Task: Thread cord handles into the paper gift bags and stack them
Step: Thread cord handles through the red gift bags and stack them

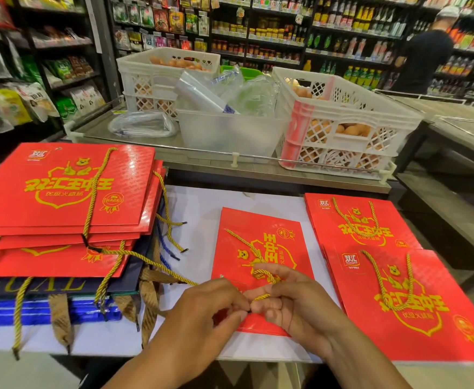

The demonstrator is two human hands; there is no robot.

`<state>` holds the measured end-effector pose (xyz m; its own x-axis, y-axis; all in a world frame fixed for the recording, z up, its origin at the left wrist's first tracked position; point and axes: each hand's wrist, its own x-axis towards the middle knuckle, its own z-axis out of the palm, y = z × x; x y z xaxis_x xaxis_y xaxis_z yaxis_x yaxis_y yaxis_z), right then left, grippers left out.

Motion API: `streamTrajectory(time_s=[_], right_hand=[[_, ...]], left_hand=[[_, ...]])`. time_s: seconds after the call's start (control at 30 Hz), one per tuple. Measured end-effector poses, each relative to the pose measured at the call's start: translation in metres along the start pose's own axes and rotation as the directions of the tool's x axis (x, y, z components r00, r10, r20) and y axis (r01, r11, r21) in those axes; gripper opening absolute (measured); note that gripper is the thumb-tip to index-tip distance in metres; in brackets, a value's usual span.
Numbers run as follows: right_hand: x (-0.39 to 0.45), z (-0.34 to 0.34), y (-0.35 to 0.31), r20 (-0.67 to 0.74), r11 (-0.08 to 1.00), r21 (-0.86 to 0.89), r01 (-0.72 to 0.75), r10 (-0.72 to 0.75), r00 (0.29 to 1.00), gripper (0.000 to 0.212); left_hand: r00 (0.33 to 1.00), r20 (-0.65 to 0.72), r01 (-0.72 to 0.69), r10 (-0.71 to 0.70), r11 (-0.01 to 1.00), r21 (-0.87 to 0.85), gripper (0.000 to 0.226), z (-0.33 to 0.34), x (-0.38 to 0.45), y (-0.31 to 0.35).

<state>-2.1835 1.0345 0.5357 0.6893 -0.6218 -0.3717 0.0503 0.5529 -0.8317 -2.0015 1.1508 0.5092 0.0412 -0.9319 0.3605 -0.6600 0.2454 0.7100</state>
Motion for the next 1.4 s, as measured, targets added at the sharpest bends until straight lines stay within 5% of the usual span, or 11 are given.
streamTrajectory(time_s=[0.13, 0.27, 0.37, 0.43, 0.5, 0.63, 0.87, 1.03, 1.2, 1.4], right_hand=[[-0.005, 0.0, 0.0, -0.099, 0.993, -0.11, 0.035, -0.046, 0.994, 0.044], [0.0, -0.013, 0.009, -0.312, 0.797, -0.549, 0.251, -0.474, 0.824, 0.053], [-0.009, -0.007, 0.012, -0.053, 0.471, -0.78, 0.411, -0.704, 0.708, 0.05], [-0.014, 0.004, 0.016, 0.164, 0.321, -0.839, 0.439, -0.621, 0.766, 0.045], [-0.01, 0.012, 0.021, 0.232, 0.249, -0.884, 0.395, -0.501, 0.834, 0.037], [0.002, 0.015, 0.022, 0.213, 0.33, -0.859, 0.392, -0.466, 0.859, 0.002], [0.006, 0.015, 0.028, 0.254, 0.339, -0.825, 0.452, -0.492, 0.833, 0.006], [0.018, 0.011, 0.024, 0.046, 0.516, -0.778, 0.359, -0.522, 0.851, 0.01], [0.03, 0.004, 0.024, 0.016, 0.544, -0.773, 0.328, -0.5, 0.866, 0.013], [0.039, 0.001, 0.021, 0.039, 0.544, -0.767, 0.34, -0.49, 0.871, 0.02]], left_hand=[[0.994, -0.05, 0.093, -0.095, 0.995, -0.042, 0.019, 0.001, 0.002, 0.001], [0.977, -0.118, 0.166, -0.178, 0.981, -0.105, 0.02, -0.005, 0.006, 0.002], [0.973, -0.075, 0.206, -0.22, 0.965, -0.161, 0.018, -0.008, 0.008, 0.004], [0.973, -0.049, 0.211, -0.224, 0.959, -0.189, 0.017, -0.008, 0.008, 0.008], [0.972, -0.057, 0.21, -0.229, 0.95, -0.229, 0.017, -0.008, 0.009, 0.011], [0.961, -0.086, 0.24, -0.264, 0.945, -0.221, 0.017, -0.01, 0.009, 0.006], [0.962, -0.076, 0.243, -0.262, 0.95, -0.197, 0.016, -0.012, 0.008, -0.003], [0.887, -0.276, 0.323, -0.37, 0.924, -0.204, 0.017, -0.012, 0.015, -0.007], [0.869, -0.157, 0.448, -0.469, 0.881, -0.152, 0.019, -0.005, 0.018, -0.017], [0.84, -0.176, 0.462, -0.513, 0.846, -0.266, 0.04, 0.0, 0.025, -0.023]])
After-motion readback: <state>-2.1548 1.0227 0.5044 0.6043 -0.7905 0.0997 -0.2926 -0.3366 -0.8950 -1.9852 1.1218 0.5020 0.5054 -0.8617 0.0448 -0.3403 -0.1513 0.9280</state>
